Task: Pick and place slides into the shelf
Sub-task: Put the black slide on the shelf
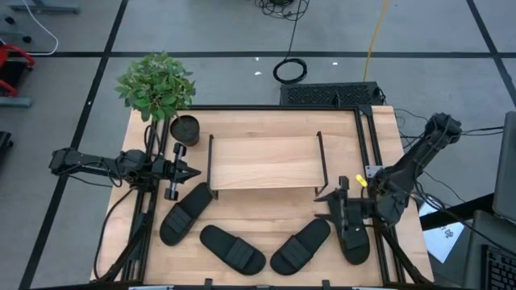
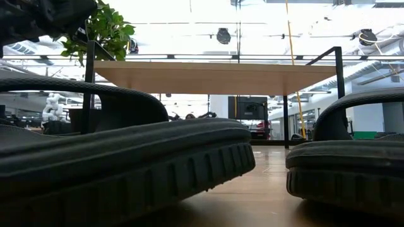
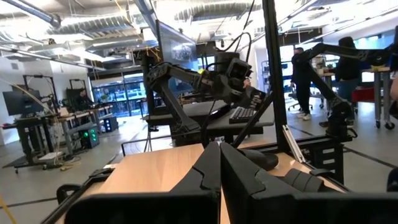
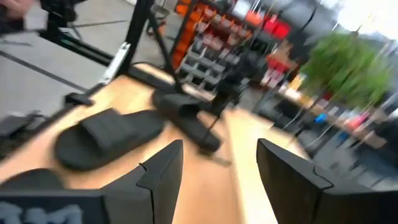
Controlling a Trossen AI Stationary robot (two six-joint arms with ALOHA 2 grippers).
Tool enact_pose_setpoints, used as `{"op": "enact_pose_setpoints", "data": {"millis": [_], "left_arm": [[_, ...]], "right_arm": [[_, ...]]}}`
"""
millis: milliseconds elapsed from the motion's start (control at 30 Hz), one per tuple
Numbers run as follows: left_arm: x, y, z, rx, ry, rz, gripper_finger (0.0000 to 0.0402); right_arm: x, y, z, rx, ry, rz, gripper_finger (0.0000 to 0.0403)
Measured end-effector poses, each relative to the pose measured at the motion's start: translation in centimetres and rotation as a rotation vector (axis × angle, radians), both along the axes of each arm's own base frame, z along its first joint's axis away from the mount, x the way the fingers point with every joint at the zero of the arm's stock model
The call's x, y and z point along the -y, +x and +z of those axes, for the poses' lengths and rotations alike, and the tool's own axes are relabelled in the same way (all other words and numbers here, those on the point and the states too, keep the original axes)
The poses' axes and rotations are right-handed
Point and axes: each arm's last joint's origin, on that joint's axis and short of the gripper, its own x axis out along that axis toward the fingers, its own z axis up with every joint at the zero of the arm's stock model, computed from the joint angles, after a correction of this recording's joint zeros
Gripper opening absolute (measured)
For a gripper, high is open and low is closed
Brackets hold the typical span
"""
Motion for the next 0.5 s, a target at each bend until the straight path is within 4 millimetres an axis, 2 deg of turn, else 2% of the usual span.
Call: {"op": "enact_pose_setpoints", "data": {"millis": [133,267,367,500], "left_arm": [[0.0,0.0,0.0,-0.001,-0.002,-0.001,0.0008],[0.0,0.0,0.0,-0.002,-0.003,0.000,0.0008],[0.0,0.0,0.0,-0.002,-0.003,0.000,0.0008],[0.0,0.0,0.0,-0.003,-0.008,-0.001,0.0008]], "right_arm": [[-0.8,-0.7,-0.5,-0.041,0.169,0.037,0.0198],[-2.7,-0.9,-0.5,-0.022,0.258,0.150,0.0215],[-4.7,-1.0,0.2,-0.012,0.219,0.176,0.0235],[-7.2,-0.6,0.7,-0.021,0.110,0.091,0.0254]]}}
